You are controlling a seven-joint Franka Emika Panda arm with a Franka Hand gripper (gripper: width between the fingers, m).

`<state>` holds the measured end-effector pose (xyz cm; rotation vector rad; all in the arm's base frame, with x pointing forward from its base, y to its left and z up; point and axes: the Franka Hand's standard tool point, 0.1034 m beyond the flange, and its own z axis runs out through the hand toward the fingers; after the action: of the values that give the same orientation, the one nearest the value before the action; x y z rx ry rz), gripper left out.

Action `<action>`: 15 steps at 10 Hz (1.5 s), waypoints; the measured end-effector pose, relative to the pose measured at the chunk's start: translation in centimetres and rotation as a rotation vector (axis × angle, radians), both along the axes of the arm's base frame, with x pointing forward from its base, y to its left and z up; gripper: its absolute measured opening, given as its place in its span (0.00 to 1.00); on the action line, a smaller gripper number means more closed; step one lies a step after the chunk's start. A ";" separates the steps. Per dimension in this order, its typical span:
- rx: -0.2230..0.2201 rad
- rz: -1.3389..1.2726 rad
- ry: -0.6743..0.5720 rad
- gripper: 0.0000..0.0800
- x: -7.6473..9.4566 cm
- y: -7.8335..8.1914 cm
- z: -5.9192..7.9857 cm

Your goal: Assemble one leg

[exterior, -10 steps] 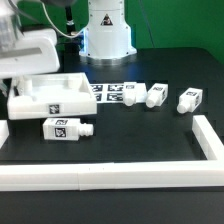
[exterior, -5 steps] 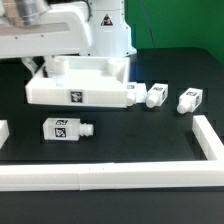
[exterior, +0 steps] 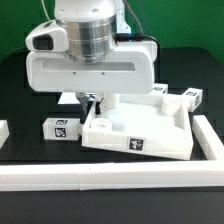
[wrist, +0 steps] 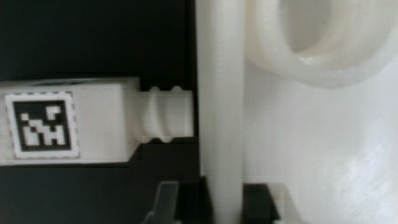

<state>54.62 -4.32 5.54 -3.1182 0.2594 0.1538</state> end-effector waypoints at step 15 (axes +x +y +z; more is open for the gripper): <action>-0.100 0.059 -0.096 0.19 1.1 2.0 -3.3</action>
Offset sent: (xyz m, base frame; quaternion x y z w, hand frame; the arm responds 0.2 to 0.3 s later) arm 0.0000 0.0000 0.0000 0.0000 0.0000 0.0000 1.0000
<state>55.71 -2.32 2.20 -3.2222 0.1795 -0.0092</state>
